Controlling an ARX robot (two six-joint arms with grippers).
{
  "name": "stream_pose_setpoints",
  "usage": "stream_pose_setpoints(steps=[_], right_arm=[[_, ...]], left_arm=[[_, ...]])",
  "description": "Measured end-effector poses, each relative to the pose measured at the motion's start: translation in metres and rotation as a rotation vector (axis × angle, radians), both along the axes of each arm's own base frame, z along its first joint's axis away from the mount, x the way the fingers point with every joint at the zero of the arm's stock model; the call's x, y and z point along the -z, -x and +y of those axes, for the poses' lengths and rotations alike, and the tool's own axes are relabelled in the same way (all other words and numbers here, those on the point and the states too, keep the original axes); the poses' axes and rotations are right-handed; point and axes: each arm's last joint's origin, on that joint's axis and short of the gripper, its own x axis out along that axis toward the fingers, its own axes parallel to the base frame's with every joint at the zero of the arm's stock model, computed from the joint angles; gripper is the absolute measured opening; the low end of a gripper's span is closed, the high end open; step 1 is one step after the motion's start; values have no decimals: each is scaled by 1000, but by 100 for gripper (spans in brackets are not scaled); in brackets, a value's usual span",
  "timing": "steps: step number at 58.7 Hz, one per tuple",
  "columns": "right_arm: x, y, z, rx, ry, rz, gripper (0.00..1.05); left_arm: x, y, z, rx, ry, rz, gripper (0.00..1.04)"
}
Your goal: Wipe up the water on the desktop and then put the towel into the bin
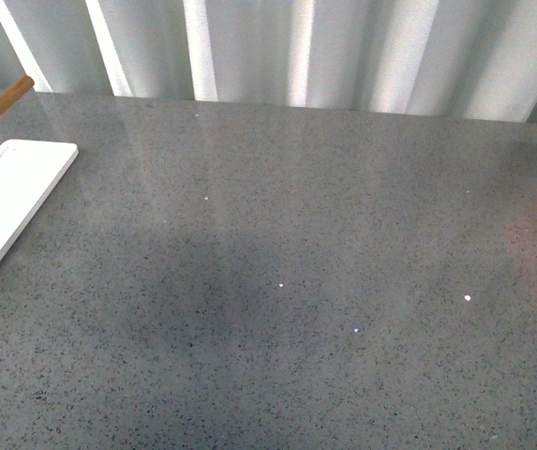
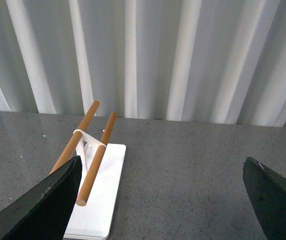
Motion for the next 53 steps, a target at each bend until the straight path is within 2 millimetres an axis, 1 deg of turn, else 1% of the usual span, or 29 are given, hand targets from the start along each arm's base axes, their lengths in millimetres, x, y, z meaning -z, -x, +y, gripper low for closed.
stream_pose_setpoints(steps=[2, 7, 18, 20, 23, 28, 31, 35, 37, 41, 51, 53], right_arm=[[2, -1, 0, -2, -8, 7, 5], [5, -3, -1, 4, -25, 15, 19], [5, -3, -1, 7, -30, 13, 48], [5, -3, -1, 7, -30, 13, 55], [5, -3, -1, 7, -30, 13, 62], [5, -3, -1, 7, -31, 13, 78], [5, -3, -1, 8, -31, 12, 85], [5, -3, -1, 9, -31, 12, 97], [5, -3, -1, 11, -32, 11, 100], [5, -3, -1, 10, -32, 11, 97], [5, -3, -1, 10, -32, 11, 98], [5, -3, -2, 1, -50, -23, 97]], left_arm=[[0, 0, 0, 0, 0, 0, 98], [0, 0, 0, 0, 0, 0, 98], [0, 0, 0, 0, 0, 0, 98], [0, 0, 0, 0, 0, 0, 98], [0, 0, 0, 0, 0, 0, 98], [0, 0, 0, 0, 0, 0, 98], [0, 0, 0, 0, 0, 0, 98], [0, 0, 0, 0, 0, 0, 98], [0, 0, 0, 0, 0, 0, 98], [0, 0, 0, 0, 0, 0, 98], [0, 0, 0, 0, 0, 0, 98], [0, 0, 0, 0, 0, 0, 98]])
